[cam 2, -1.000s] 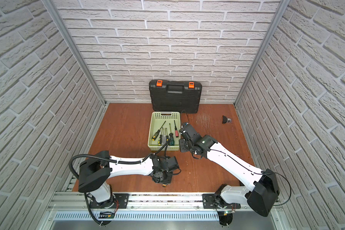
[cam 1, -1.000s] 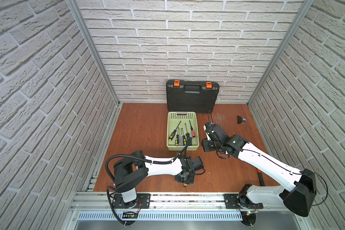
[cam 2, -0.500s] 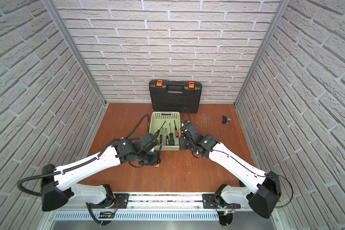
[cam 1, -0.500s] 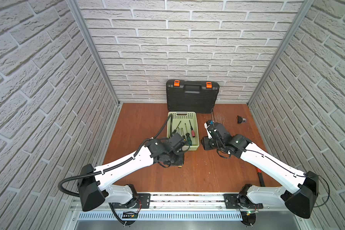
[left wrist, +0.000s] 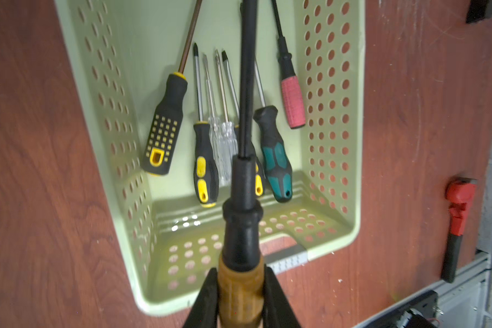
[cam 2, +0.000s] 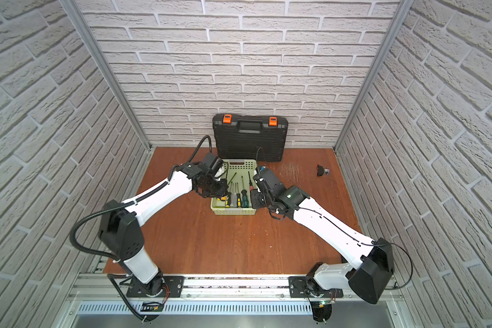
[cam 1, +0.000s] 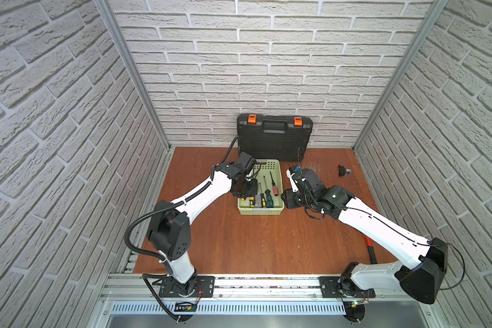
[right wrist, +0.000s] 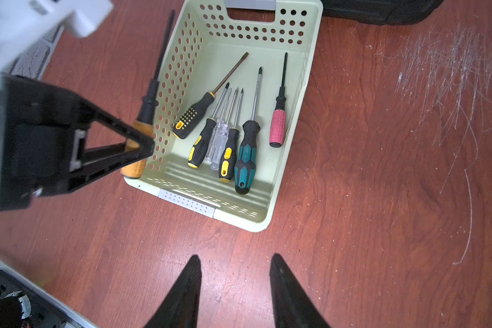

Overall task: Put the screwdriver in the bin
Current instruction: Place the screwdriver in the bin.

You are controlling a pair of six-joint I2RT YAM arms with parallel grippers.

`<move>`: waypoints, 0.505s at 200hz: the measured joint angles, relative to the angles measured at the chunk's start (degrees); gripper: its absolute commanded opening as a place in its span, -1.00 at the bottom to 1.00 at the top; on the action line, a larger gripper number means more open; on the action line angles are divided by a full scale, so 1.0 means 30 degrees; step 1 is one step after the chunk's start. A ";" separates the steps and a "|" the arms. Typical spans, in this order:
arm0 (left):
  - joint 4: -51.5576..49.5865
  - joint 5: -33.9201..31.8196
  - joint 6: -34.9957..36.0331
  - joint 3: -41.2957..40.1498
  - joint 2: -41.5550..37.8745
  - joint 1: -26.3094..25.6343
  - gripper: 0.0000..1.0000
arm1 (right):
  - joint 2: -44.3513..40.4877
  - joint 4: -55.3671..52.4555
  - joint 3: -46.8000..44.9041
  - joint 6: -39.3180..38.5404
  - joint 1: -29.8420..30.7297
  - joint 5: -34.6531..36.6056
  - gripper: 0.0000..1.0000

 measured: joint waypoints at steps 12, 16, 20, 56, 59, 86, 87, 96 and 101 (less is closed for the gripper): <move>0.0000 0.0102 0.0495 0.0765 0.1071 0.0182 -0.84 | 0.0036 -0.0007 0.0007 -0.0102 0.0000 0.0015 -0.16; 0.0000 0.0124 0.0597 0.1005 0.1377 0.0240 -0.84 | 0.0058 -0.0007 0.0007 -0.0138 0.0000 0.0022 -0.16; 0.0015 0.0138 0.0699 0.1224 0.1698 0.0306 -0.84 | 0.0087 -0.0007 0.0007 -0.0160 0.0000 0.0029 -0.16; 0.0204 0.0299 0.1137 0.1982 0.3570 0.0663 -0.85 | 0.0350 -0.0007 0.0007 -0.0248 0.0000 0.0029 -0.16; 0.0197 0.0299 0.1144 0.1989 0.3730 0.0692 -0.85 | 0.0386 0.0000 0.0007 -0.0262 0.0000 0.0022 -0.16; 0.0073 0.0226 0.1304 0.2004 0.4692 0.0736 -0.84 | 0.0670 0.0000 0.0007 -0.0342 0.0000 -0.0007 -0.16; 0.0066 0.0226 0.1304 0.2004 0.4714 0.0736 -0.84 | 0.0685 0.0000 0.0007 -0.0342 0.0000 -0.0015 -0.16; 0.0044 0.0226 0.1355 0.2004 0.4962 0.0736 -0.84 | 0.0809 0.0007 0.0007 -0.0357 0.0000 -0.0029 -0.16; 0.0036 0.0233 0.1392 0.2004 0.5078 0.0743 -0.84 | 0.0889 0.0000 0.0007 -0.0357 0.0000 -0.0036 -0.16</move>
